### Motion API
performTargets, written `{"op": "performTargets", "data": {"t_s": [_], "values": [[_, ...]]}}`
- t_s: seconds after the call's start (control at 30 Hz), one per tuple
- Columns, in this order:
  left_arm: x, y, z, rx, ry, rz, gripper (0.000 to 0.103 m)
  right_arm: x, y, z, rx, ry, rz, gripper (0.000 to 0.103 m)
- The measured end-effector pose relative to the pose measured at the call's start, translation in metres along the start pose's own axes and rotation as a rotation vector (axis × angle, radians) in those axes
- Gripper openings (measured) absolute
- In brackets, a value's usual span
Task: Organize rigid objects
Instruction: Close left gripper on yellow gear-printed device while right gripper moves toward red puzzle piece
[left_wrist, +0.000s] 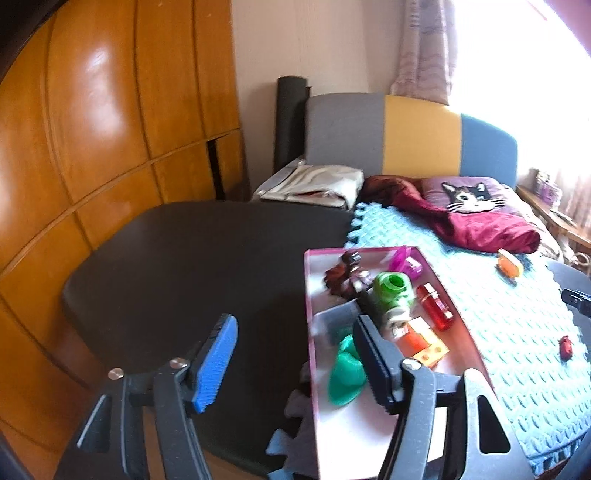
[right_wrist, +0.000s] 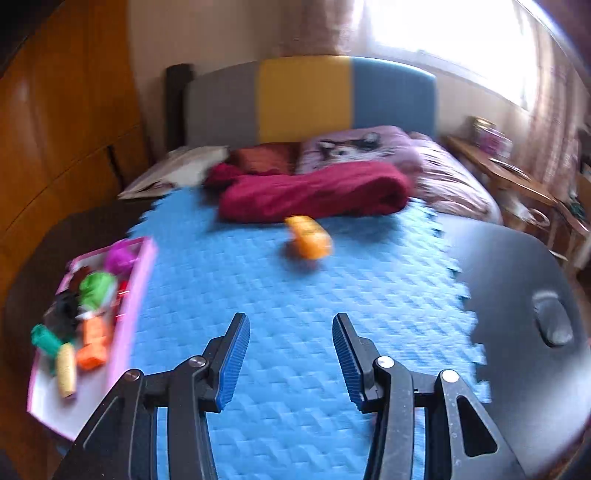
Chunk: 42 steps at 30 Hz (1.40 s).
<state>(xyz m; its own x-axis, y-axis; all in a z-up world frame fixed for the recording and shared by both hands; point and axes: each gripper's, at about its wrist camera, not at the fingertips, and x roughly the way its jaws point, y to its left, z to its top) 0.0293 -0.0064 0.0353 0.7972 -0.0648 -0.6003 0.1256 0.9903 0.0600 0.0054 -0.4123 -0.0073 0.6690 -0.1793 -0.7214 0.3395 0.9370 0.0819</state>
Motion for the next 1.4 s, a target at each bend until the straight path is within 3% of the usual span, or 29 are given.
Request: {"op": "performTargets", "data": {"t_s": [0.13,0.3,0.47,0.63,0.9,1.17,1.4], "values": [[0.002,-0.027,0.01,0.049,-0.006,-0.051,0.071,0.008,-0.054,-0.004,0.134,-0.006,-0.093,0.047],[0.008,-0.08,0.025,0.123,0.013,-0.153,0.071,0.016,-0.105,-0.015,0.366,0.029,-0.088,0.047],[0.029,-0.141,0.039,0.159,0.093,-0.297,0.071,0.015,-0.111,-0.014,0.411,0.025,-0.068,0.047],[0.055,-0.21,0.048,0.221,0.155,-0.38,0.071,0.014,-0.111,-0.016,0.426,0.021,-0.049,0.047],[0.115,-0.293,0.057,0.232,0.285,-0.442,0.071,0.016,-0.114,-0.015,0.448,0.028,-0.004,0.047],[0.164,-0.343,0.074,0.185,0.342,-0.479,0.071,0.02,-0.121,-0.017,0.494,0.055,0.031,0.047],[0.204,-0.38,0.086,0.164,0.368,-0.456,0.07,0.022,-0.119,-0.017,0.5,0.063,0.069,0.047]]}}
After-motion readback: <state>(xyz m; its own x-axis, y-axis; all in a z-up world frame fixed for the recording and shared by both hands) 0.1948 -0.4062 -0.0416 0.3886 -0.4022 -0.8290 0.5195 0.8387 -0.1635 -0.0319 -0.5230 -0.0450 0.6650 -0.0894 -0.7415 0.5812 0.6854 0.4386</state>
